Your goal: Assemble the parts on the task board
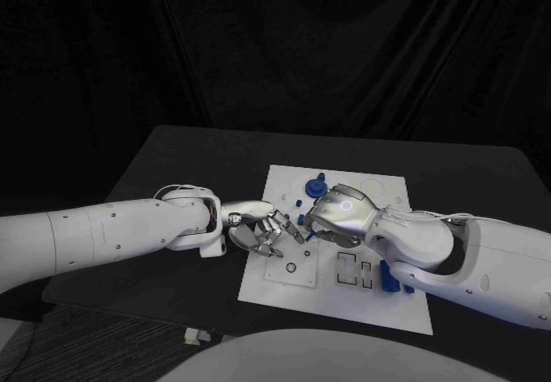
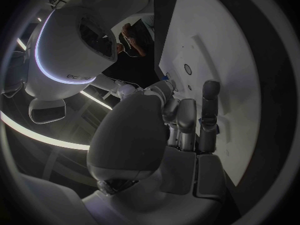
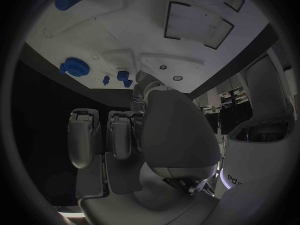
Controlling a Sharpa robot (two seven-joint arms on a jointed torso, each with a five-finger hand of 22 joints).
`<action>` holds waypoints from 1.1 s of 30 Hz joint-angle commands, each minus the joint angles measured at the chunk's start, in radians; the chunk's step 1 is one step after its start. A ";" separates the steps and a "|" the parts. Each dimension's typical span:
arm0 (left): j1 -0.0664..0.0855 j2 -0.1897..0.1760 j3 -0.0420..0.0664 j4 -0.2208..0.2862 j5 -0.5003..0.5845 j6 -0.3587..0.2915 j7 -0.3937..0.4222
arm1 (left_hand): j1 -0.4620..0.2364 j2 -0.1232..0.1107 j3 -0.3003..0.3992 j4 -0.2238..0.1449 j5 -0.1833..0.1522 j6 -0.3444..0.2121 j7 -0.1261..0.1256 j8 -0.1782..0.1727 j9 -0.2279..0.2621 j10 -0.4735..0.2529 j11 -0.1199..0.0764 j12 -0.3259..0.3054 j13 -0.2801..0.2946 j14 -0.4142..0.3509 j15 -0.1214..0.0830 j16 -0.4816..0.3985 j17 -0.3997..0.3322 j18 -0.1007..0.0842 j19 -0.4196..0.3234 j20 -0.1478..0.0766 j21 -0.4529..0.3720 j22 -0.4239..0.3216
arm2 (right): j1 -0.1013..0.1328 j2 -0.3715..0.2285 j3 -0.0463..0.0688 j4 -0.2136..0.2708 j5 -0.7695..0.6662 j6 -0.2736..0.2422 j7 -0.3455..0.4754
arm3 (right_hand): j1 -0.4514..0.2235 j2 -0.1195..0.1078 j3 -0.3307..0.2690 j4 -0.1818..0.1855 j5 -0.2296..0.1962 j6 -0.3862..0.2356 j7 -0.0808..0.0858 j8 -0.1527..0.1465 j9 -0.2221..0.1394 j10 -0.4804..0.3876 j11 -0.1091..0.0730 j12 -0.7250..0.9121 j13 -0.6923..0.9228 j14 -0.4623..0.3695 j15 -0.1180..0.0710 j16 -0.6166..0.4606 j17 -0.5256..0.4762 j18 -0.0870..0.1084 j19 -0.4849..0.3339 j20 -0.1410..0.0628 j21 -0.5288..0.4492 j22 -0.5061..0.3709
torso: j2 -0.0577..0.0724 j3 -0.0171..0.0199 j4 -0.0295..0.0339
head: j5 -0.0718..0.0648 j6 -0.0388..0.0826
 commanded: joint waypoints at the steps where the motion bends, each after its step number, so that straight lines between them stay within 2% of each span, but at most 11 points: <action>1: -0.003 0.004 0.001 0.000 0.003 0.015 0.010 | -0.011 0.000 0.006 -0.003 0.004 -0.045 -0.010 -0.016 -0.004 -0.004 -0.003 -0.006 -0.002 -0.003 -0.003 0.001 0.000 0.019 -0.007 0.000 0.000 0.055 | 0.002 0.002 0.000 0.003 -0.004 -0.021 -0.027 | -0.009 0.002 0.007 -0.001 0.005 -0.001 0.004 -0.003 0.001 0.104 -0.003 0.004 0.263 0.104 0.000 0.003 0.263 -0.012 0.080 -0.003 -0.001 0.247 | 0.000 0.0000 0.0002 | 0.001 0.000; 12: -0.006 0.007 0.001 -0.004 0.003 0.012 0.010 | -0.016 0.000 0.008 -0.009 0.005 -0.083 -0.032 -0.031 -0.006 -0.006 -0.004 -0.011 -0.004 -0.004 -0.004 0.000 -0.002 0.019 -0.009 -0.001 0.000 0.054 | 0.001 0.007 0.000 0.005 -0.002 -0.023 -0.026 | -0.009 0.002 0.007 -0.002 0.006 -0.001 0.005 -0.003 0.002 0.104 -0.003 0.004 0.263 0.104 0.000 0.003 0.263 -0.012 0.081 -0.003 0.000 0.248 | 0.000 0.0000 0.0003 | 0.003 0.000; 33: -0.010 0.014 0.001 -0.018 0.003 0.014 0.009 | -0.017 0.000 0.008 -0.009 0.005 -0.061 -0.031 -0.029 -0.004 -0.007 -0.004 -0.012 -0.005 -0.005 -0.003 -0.001 -0.003 0.019 -0.011 -0.001 -0.003 0.053 | 0.001 -0.002 0.000 0.023 0.000 -0.039 -0.031 | -0.009 0.002 0.008 -0.003 0.007 -0.003 0.006 -0.004 0.002 0.104 -0.003 0.004 0.263 0.104 -0.001 0.003 0.263 -0.012 0.081 -0.003 0.001 0.248 | 0.000 0.0001 0.0000 | 0.001 0.000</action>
